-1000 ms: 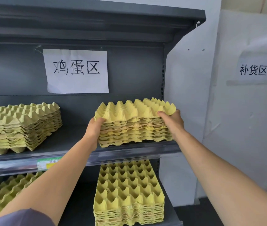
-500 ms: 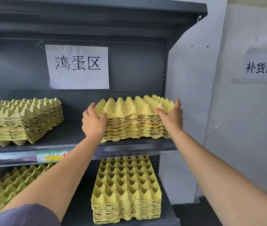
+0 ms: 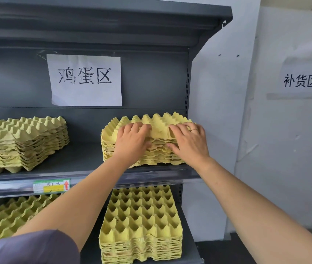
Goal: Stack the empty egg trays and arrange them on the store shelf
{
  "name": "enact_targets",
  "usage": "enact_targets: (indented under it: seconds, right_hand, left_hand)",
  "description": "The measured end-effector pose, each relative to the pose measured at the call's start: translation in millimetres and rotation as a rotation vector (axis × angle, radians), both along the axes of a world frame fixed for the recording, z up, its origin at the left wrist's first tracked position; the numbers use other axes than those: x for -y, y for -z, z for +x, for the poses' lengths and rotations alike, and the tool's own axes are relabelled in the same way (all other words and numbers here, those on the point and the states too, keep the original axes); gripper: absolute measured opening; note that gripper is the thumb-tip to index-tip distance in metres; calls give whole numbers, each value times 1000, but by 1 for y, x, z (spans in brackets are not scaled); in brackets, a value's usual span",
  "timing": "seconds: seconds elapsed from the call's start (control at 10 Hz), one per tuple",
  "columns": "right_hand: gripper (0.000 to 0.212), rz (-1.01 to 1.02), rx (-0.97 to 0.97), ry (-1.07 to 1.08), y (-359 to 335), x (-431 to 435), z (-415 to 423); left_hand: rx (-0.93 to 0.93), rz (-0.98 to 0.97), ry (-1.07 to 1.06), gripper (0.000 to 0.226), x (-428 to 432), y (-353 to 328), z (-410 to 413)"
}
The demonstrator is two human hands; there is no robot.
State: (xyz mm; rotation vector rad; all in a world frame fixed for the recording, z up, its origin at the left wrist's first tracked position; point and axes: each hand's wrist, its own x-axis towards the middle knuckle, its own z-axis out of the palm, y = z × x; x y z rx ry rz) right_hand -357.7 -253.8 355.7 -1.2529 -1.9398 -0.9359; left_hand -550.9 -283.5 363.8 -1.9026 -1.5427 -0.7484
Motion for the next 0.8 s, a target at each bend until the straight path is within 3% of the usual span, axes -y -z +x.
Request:
enact_targets:
  seconds: [0.2, 0.8]
  right_hand:
    - [54, 14, -39, -8, 6, -1, -8]
    - [54, -218, -3, -68, -14, 16, -7]
  left_hand:
    - [-10, -14, -25, 39, -1, -1, -1]
    - [42, -128, -102, 37, 53, -18, -12]
